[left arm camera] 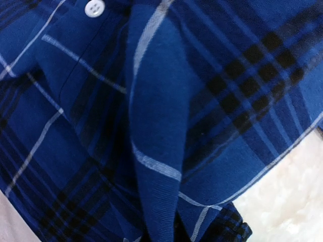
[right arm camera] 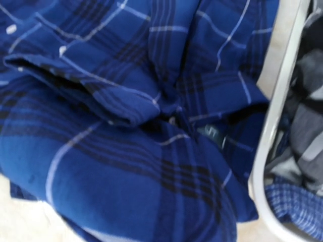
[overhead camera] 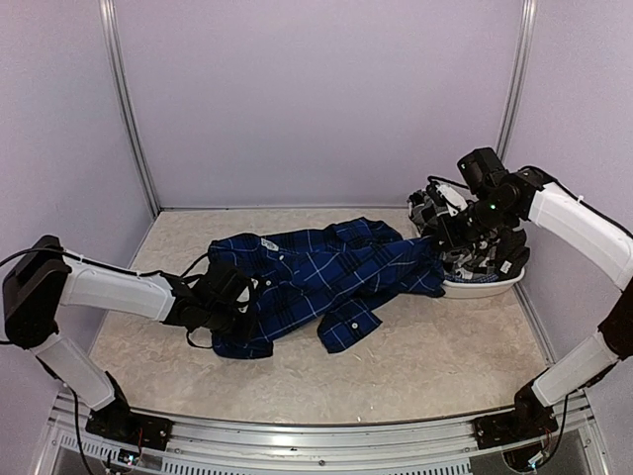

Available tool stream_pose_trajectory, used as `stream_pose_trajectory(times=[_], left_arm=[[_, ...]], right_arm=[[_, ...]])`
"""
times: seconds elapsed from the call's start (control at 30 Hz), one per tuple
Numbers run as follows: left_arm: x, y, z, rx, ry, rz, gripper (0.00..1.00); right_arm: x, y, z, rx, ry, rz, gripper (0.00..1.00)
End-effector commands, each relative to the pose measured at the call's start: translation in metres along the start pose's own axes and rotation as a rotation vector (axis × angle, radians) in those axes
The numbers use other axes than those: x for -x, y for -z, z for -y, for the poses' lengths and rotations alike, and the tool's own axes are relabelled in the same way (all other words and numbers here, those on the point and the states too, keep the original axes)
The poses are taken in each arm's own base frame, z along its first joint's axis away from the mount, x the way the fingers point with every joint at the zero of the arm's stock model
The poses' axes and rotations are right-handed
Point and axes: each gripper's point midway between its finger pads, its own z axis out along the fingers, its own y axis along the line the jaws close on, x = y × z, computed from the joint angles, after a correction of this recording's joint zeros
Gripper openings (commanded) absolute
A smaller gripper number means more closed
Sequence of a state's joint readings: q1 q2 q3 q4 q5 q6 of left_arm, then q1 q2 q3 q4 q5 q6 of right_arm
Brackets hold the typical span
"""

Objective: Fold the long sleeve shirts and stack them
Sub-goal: Pick up the crumpled shirt from the center of the board.

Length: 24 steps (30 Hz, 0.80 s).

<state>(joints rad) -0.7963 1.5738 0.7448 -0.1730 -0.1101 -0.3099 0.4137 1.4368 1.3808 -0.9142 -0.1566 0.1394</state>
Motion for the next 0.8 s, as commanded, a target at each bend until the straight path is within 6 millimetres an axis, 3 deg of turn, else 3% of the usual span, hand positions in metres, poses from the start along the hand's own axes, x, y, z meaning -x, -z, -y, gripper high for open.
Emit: stream_pose_trajectory(times=[0.0, 0.13, 0.3, 0.4, 0.5, 0.63, 0.73, 0.77], left_arm=[[0.032, 0.019, 0.009, -0.096, 0.008, 0.061, 0.00], [0.066, 0.046, -0.005, -0.165, 0.064, 0.146, 0.00], [0.107, 0.069, -0.052, -0.118, 0.152, 0.254, 0.00], [0.118, 0.058, -0.081, -0.056, 0.221, 0.255, 0.07], [0.117, 0.028, -0.106, 0.048, 0.265, 0.211, 0.12], [0.116, 0.006, -0.130, 0.176, 0.302, 0.197, 0.32], [0.121, 0.011, -0.133, 0.203, 0.311, 0.233, 0.53], [0.123, 0.018, -0.133, 0.212, 0.310, 0.254, 0.66]], right_arm=[[0.034, 0.007, 0.015, -0.019, -0.021, 0.097, 0.00], [0.045, 0.001, 0.035, -0.084, -0.044, 0.098, 0.00], [0.060, -0.010, 0.041, -0.098, -0.056, 0.113, 0.00], [0.063, -0.026, 0.043, -0.085, -0.061, 0.102, 0.00], [0.064, -0.044, 0.046, -0.084, -0.067, 0.080, 0.00], [0.063, -0.065, 0.048, -0.069, -0.073, 0.061, 0.00], [0.064, -0.075, 0.049, -0.062, -0.072, 0.056, 0.00], [0.064, -0.078, 0.050, -0.065, -0.073, 0.052, 0.00]])
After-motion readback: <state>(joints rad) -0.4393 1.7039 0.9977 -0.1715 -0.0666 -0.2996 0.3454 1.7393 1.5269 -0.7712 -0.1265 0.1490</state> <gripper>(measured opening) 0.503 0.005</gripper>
